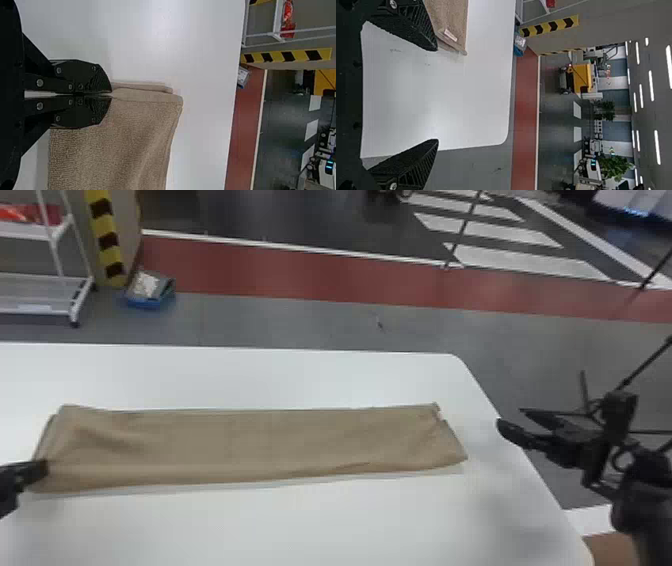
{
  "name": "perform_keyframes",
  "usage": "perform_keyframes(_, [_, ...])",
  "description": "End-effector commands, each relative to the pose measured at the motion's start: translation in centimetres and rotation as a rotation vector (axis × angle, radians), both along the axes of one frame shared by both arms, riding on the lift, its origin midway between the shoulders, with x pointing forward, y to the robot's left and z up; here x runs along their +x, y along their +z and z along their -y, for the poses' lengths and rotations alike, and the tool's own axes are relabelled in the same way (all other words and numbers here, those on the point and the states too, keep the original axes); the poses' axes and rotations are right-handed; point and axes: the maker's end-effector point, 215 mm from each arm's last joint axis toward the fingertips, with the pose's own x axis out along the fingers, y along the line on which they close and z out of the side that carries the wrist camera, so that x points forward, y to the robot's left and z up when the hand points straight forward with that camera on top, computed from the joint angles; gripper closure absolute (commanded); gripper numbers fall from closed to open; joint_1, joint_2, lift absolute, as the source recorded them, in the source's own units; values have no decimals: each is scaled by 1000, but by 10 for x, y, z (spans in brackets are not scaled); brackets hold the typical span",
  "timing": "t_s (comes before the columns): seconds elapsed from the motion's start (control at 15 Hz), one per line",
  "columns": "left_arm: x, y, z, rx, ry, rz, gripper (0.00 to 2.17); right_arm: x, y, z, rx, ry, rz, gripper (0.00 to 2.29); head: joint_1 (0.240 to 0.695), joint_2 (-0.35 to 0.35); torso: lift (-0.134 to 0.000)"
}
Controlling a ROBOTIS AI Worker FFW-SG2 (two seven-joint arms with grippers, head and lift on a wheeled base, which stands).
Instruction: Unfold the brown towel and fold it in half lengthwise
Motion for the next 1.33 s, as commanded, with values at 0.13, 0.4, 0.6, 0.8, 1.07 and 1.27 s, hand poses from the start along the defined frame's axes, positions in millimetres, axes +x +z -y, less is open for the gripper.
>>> perform_keyframes(0.13, [10,28,-15,14,30,70,-1,4,5,-2,4,3,13,66,695,-265,-106])
perform_keyframes(0.4, [23,67,-52,141,136,192,22,21,34,-39,16,54,76,66,695,-230,-106])
perform_keyframes(0.6, [52,117,-18,147,100,412,22,37,64,-101,35,101,152,70,695,-164,-106])
perform_keyframes(0.8, [73,173,42,135,30,694,22,35,91,-164,55,89,219,56,695,-137,-106])
perform_keyframes(1.07, [68,166,118,73,-73,701,22,-2,93,-246,99,79,184,56,676,-133,-106])
perform_keyframes(1.27, [51,182,158,24,-117,781,22,-34,92,-288,69,57,225,70,695,-135,-106])
